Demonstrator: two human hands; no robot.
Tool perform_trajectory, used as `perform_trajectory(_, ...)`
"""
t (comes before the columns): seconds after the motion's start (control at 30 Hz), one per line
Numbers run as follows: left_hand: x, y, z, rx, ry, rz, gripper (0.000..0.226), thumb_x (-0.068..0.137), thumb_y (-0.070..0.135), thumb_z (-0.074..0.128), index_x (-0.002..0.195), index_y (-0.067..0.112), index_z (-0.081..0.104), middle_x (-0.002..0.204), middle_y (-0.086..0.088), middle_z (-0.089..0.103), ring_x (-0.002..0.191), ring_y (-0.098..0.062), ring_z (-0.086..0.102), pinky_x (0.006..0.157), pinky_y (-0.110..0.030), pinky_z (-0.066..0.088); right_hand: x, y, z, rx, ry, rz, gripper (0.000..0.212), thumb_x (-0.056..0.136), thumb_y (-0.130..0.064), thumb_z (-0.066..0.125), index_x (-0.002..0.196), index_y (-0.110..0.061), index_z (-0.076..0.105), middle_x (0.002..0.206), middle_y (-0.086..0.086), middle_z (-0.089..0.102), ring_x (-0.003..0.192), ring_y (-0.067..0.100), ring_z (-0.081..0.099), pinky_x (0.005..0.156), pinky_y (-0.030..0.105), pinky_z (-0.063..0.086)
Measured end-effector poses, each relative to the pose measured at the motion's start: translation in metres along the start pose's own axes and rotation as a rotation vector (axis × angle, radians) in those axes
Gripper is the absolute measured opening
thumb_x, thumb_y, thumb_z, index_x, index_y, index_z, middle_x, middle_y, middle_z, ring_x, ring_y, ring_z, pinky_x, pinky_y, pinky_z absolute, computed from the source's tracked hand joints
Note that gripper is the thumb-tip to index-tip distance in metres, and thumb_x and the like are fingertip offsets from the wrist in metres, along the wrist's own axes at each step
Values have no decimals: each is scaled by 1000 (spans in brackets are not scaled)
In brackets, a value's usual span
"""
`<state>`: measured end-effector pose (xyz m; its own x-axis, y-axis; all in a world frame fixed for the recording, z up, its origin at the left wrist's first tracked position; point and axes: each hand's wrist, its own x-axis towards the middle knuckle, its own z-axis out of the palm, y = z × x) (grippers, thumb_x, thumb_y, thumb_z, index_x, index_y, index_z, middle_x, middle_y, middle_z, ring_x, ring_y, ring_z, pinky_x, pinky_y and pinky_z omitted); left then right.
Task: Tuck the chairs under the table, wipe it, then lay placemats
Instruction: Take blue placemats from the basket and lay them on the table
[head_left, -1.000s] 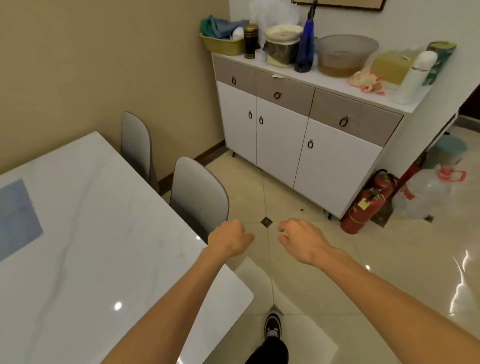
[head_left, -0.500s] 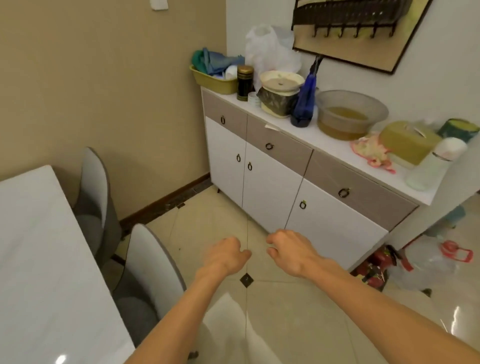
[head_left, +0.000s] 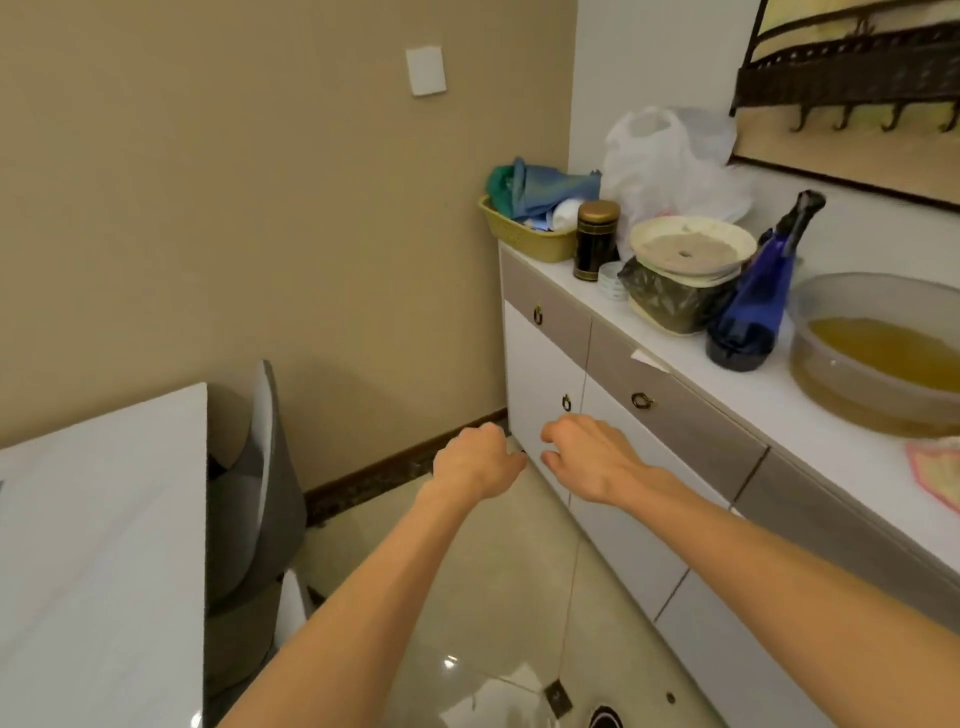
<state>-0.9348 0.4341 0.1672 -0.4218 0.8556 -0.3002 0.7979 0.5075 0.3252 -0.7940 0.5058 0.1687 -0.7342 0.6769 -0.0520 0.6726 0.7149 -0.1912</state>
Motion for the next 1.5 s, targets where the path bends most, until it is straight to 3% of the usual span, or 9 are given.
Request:
perform_trajectory(0.1,42,19,-27,-7,42,-49,37,93,46,54,106,11,62,99,-7,64,86,-28,59,70,-34,44,56,31,-18,1,-24,-22,16,96,-27,48,82,-17,49,103,10,61,89,31,58,66,34,41)
perform_trajectory(0.3,118,38,-54,-68,73,-109,38,93,45,54,108,11,62,104,-9,67,88,-30,61,71,-35,45,150,67,-37,6,-21,-100,27,95,-31,50,109,-12,63,112,10,64,97,30,62,79,44,54)
perform_trajectory(0.43,177,42,-73,-131,139,-48,39,95,43,54,113,9,65,109,-11,67,97,-32,62,76,-35,48,209,81,-47,-28,2,-113,19,96,-28,50,97,-13,62,101,7,63,87,27,62,70,37,53)
perform_trajectory(0.53,224,41,-87,-145,182,7,40,95,42,53,112,7,65,112,-12,69,99,-33,64,83,-40,53,254,90,-56,-56,59,-80,22,96,-25,50,75,-17,49,87,5,60,79,27,60,61,34,47)
perform_trajectory(0.7,331,40,-124,-129,231,70,35,94,40,53,104,9,65,106,-11,68,95,-34,63,75,-37,50,353,110,-81,-119,142,-3,12,92,-22,52,90,-16,61,93,6,62,84,29,62,66,37,50)
perform_trajectory(0.93,473,42,-181,-127,184,167,25,94,34,53,84,11,56,87,-8,58,87,-35,61,67,-35,42,495,151,-119,-193,239,155,14,90,-16,51,77,-15,48,92,12,62,79,33,56,60,34,38)
perform_trajectory(1.17,554,60,-203,-162,200,250,24,91,32,52,94,9,60,104,-15,66,95,-38,61,71,-38,48,576,194,-137,-294,211,217,25,91,-21,58,72,-9,47,92,15,58,89,36,57,63,37,45)
perform_trajectory(1.37,595,70,-207,-174,170,258,26,92,32,54,76,13,46,86,-14,57,83,-37,57,62,-35,37,617,217,-129,-497,56,133,14,93,-23,58,101,-12,61,110,12,57,107,32,51,81,40,43)
perform_trajectory(1.5,613,77,-211,-206,170,250,36,91,30,54,62,19,35,68,-6,46,78,-39,59,52,-34,29,631,221,-131,-560,53,49,14,91,-23,58,101,-15,63,106,8,59,102,28,55,73,35,38)
